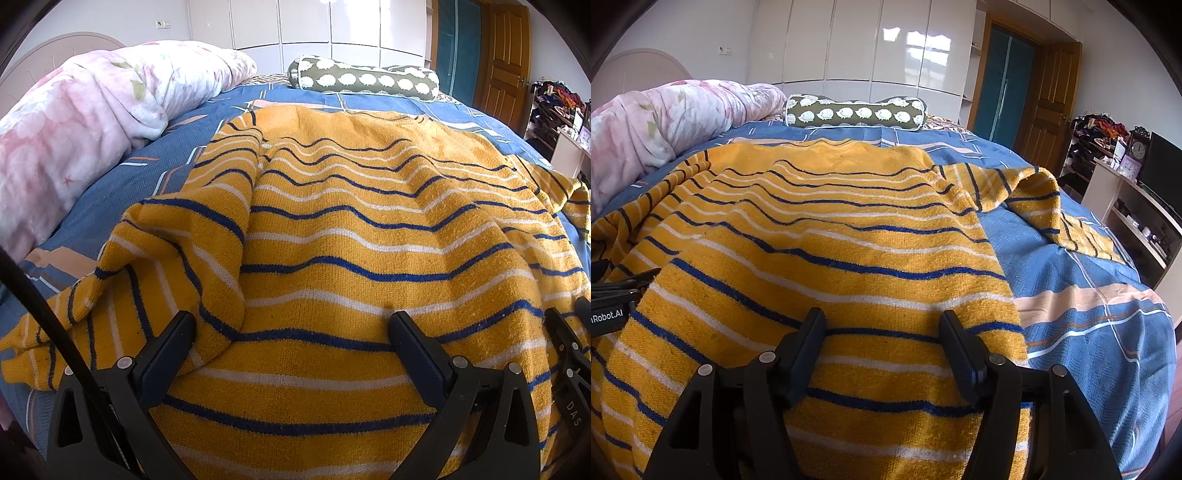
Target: Fold small clothes
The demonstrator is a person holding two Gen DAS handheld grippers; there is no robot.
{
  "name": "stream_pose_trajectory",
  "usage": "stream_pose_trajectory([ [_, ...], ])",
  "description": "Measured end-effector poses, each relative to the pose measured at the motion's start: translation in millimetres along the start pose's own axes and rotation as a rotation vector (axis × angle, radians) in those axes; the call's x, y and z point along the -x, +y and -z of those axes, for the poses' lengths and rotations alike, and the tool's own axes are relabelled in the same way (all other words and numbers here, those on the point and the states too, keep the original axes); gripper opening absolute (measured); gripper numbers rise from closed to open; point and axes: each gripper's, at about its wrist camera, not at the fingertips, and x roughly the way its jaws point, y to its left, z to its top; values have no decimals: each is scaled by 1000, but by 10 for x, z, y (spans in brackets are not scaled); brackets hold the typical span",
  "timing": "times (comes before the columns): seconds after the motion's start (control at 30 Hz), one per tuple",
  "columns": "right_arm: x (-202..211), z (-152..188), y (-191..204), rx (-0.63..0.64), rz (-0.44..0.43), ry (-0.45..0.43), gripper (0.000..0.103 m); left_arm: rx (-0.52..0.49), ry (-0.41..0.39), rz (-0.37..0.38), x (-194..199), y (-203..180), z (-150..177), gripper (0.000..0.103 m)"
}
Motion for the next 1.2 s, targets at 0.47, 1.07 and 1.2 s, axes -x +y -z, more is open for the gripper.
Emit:
stream_pose_trajectory([
  [0.47,-5,3,5,-4,0,12,68,0,-3,-1,-1,7,4,103],
  [1.07,-113,-104,8,-2,-7,82,78,-13,12,-27,-26,-23,-43,103],
  [1.2,-110,-102,22,3,0,75,78,-12,11,-28,-23,-32,-20,103],
])
